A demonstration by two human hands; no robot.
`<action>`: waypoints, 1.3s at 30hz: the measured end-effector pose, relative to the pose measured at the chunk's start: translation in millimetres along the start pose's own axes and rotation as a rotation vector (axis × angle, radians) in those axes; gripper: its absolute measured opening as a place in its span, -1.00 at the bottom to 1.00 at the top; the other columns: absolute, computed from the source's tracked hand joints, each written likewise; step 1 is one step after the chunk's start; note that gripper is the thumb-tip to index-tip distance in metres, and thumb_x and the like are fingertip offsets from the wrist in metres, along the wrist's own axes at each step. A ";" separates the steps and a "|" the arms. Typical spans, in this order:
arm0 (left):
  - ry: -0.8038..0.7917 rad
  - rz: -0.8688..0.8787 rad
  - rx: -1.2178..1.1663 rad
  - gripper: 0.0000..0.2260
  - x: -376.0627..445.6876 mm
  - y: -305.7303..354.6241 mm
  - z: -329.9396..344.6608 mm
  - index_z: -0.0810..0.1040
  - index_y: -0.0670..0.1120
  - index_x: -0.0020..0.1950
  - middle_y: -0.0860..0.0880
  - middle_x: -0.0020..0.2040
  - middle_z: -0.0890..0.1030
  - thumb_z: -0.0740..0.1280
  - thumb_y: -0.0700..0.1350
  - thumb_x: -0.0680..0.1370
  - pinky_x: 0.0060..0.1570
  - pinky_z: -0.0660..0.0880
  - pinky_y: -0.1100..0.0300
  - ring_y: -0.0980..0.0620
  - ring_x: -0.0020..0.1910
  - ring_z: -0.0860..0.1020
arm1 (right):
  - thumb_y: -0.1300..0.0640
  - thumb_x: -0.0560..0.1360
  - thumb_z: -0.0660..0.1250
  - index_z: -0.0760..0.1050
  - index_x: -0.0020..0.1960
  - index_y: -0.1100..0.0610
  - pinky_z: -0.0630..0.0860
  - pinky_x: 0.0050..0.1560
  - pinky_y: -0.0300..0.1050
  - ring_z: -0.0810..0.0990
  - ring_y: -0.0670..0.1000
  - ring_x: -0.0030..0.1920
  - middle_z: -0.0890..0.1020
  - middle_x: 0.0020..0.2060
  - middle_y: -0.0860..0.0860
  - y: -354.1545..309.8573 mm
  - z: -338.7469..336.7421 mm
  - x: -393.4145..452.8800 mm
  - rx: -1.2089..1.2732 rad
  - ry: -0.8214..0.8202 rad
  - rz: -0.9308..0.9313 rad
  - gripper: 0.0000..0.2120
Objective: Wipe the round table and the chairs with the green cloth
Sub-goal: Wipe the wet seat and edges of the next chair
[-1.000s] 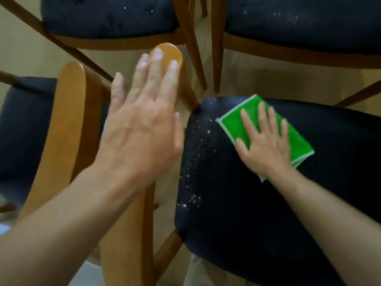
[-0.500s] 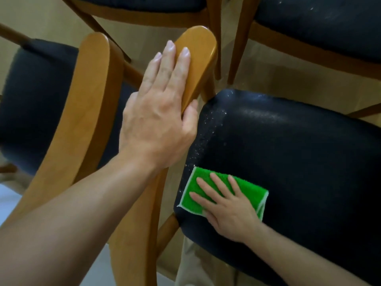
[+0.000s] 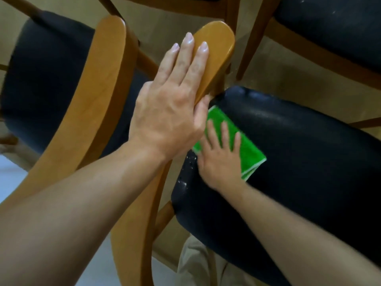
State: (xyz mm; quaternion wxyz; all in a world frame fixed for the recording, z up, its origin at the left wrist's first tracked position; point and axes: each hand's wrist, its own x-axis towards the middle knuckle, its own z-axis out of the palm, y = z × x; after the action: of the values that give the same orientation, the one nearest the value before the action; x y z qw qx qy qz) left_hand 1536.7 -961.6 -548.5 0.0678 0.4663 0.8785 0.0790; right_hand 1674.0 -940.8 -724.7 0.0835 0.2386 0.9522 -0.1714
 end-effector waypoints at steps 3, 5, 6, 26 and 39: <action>-0.003 0.003 -0.005 -0.41 -0.1 -0.1 -0.8 0.04 -0.08 0.56 -0.10 0.57 0.06 0.15 0.05 0.58 0.27 0.28 0.00 -0.06 0.53 0.05 | -0.09 0.54 0.10 0.20 0.54 0.00 -0.40 0.41 0.28 -0.22 0.15 0.52 0.12 0.56 0.03 -41.7 23.4 -76.5 -0.014 -0.253 -0.382 -0.42; -0.002 0.001 -0.003 -0.41 -0.4 0.3 -0.5 0.05 -0.08 0.56 -0.09 0.57 0.07 0.16 0.04 0.58 0.25 0.30 0.02 -0.05 0.53 0.05 | -0.10 0.57 -0.05 0.10 0.56 -0.02 -0.54 0.35 0.22 -0.36 0.11 0.48 0.02 0.58 -0.01 -44.4 30.1 -97.7 -0.043 -0.396 -0.526 -0.43; 0.002 0.002 -0.003 -0.41 -0.2 0.1 -0.3 0.05 -0.07 0.56 -0.09 0.57 0.07 0.16 0.04 0.58 0.25 0.30 0.03 -0.05 0.53 0.05 | -0.10 0.57 -0.10 0.08 0.57 -0.05 -0.58 0.32 0.18 -0.38 0.08 0.48 0.00 0.58 -0.04 -38.4 29.2 -93.0 -0.042 -0.414 -0.570 -0.43; 0.004 0.009 -0.011 -0.41 -1.7 0.0 0.8 0.01 -0.06 0.57 -0.06 0.57 0.03 0.13 0.05 0.59 0.28 0.26 0.07 -0.01 0.53 0.01 | -0.07 0.61 0.04 0.08 0.56 -0.03 -0.63 0.27 0.19 -0.33 0.11 0.52 0.02 0.58 -0.02 -50.2 39.3 -99.7 -0.120 -0.437 -0.611 -0.46; 0.020 0.012 -0.014 -0.41 -1.7 -0.3 1.7 0.04 -0.07 0.56 -0.07 0.57 0.06 0.13 0.04 0.58 0.26 0.31 0.01 -0.03 0.53 0.05 | -0.10 0.55 0.02 0.22 0.52 -0.06 -0.07 0.42 0.36 0.11 0.27 0.51 0.22 0.53 0.10 45.9 -20.0 60.8 -0.017 0.126 0.419 -0.46</action>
State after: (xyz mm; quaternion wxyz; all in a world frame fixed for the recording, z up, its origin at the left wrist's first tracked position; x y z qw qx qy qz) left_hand 1537.7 -963.1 -550.2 0.0616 0.4703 0.8757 0.0903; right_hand 1641.6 -869.6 -733.9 0.0597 0.4408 0.8866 -0.1270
